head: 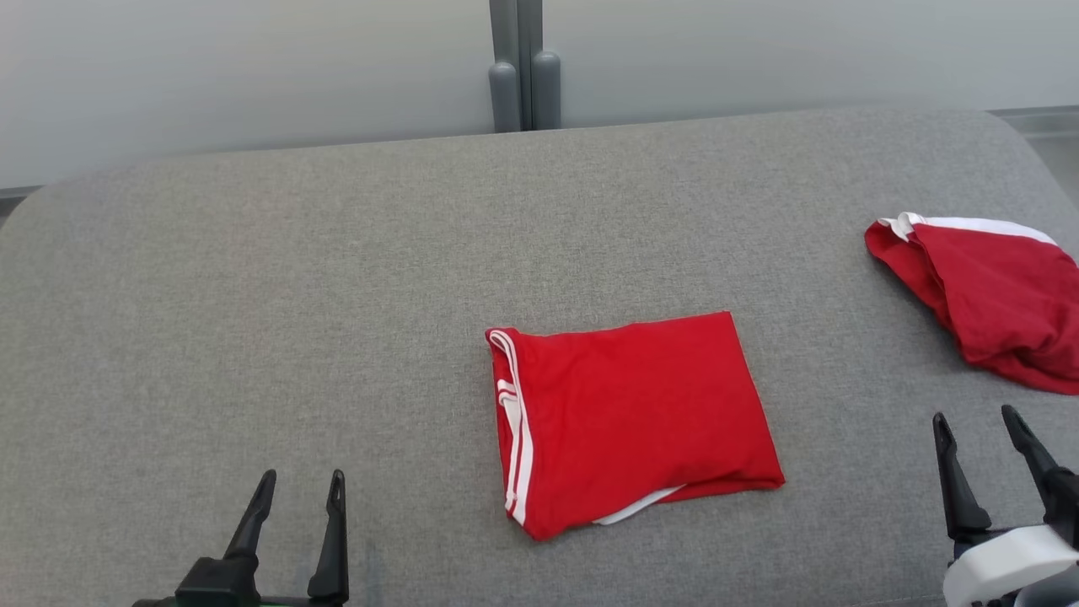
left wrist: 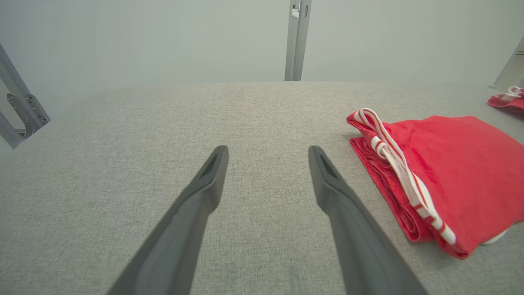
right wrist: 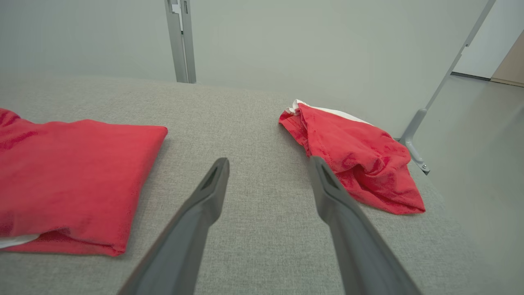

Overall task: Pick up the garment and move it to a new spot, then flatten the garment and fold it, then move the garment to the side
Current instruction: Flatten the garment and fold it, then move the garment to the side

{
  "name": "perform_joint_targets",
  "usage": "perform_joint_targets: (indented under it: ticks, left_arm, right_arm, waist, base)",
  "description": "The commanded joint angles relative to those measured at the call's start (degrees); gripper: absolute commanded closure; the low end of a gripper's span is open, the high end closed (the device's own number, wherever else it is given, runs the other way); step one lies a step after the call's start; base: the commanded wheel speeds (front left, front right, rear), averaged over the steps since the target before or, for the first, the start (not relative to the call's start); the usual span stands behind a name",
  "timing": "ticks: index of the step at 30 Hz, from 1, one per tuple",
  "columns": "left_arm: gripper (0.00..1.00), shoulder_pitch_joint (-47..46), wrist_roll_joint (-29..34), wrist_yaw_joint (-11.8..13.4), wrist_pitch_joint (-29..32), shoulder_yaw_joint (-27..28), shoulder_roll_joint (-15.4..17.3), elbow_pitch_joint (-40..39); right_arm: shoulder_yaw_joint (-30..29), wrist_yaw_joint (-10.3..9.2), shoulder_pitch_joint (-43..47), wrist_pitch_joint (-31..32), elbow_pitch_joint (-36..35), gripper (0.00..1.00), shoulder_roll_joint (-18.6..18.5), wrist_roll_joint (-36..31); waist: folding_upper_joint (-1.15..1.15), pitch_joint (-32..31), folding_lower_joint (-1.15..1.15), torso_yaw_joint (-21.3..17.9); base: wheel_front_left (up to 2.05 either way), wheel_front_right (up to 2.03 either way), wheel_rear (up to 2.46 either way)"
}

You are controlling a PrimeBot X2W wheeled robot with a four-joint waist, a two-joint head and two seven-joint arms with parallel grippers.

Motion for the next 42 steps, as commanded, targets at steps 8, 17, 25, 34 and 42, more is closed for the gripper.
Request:
perform_joint_targets:
  ticks: [8, 17, 25, 34, 42]
  left_arm:
    - [0.0, -0.7, 0.3, -0.7, -0.1, 0.3, 0.9, 3.0]
    - [0.0, -0.5, -0.1, -0.8, -0.1, 2.1, 0.8, 3.2]
    - [0.0, -0.8, -0.3, -0.8, -0.1, 2.2, 0.6, 2.8]
    - [0.0, 0.6, -0.2, -0.8, -0.1, 1.8, 0.5, 1.9]
    - [0.0, -0.3, -0.2, -0.8, -0.1, 0.2, 0.4, 2.1]
  right_arm:
    - [-3.3, -0.05, 2.1, -0.8, 1.5, 0.0, 5.1, -5.8]
    - [-3.3, -0.05, 3.3, -0.8, 0.4, 0.0, 6.7, -7.0]
    - [-2.3, -0.05, 2.1, -0.8, 0.8, 0.0, 6.4, -7.3]
    - [2.6, -0.05, -2.2, 0.6, 5.3, 0.0, 5.4, 1.6]
    - [14.1, -0.05, -16.6, 30.4, 8.1, 0.0, -0.8, 18.2]
  waist:
    - [0.0, -2.4, 0.0, 1.4]
    - [0.0, -3.3, 0.0, 1.3]
    - [0.0, -3.2, 0.0, 1.6]
    - [0.0, -3.2, 0.0, 2.2]
    - [0.0, -0.8, 0.0, 4.1]
  base:
    - [0.0, 0.0, 0.0]
    - [0.0, 0.0, 0.0]
    - [0.0, 0.0, 0.0]
    - [0.0, 0.0, 0.0]
    - [0.0, 0.0, 0.0]
